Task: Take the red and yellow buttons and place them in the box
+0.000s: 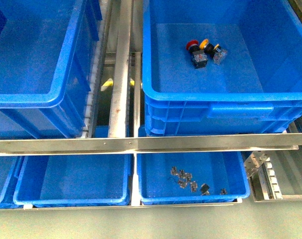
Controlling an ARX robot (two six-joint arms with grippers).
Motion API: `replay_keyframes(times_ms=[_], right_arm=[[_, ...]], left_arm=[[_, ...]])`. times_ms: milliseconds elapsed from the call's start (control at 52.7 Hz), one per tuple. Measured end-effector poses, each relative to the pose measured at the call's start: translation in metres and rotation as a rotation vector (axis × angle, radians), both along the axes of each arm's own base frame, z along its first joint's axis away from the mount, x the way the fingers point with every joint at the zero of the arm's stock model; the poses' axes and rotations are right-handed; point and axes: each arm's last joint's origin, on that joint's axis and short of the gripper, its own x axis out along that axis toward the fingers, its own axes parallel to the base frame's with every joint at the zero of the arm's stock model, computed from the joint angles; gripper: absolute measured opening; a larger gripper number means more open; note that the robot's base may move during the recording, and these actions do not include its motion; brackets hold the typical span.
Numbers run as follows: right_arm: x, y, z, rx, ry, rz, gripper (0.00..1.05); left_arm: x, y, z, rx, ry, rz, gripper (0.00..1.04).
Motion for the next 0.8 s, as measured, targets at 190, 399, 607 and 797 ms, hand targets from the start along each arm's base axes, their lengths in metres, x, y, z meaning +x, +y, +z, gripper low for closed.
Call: replay_keyframes(times_ms=[190, 399, 607, 797], right_arm=[[0.0, 0.0, 0.0, 0.0, 0.0, 0.0, 0.61], [0.0, 0.0, 0.0, 0.0, 0.0, 0.0, 0.97], [0.0, 0.0, 0.0, 0.002, 0.0, 0.0, 0.98], [0.0, 0.0, 0.0, 0.002, 0.0, 0.0, 0.98]], left_arm=[[0.0, 0.0, 0.0, 0.0, 0.0, 0.0, 0.97], [0.0, 0.0, 0.0, 0.0, 0.0, 0.0, 0.97], [0.0, 0.0, 0.0, 0.0, 0.0, 0.0, 0.97], [0.0, 0.0, 0.0, 0.0, 0.0, 0.0, 0.97]])
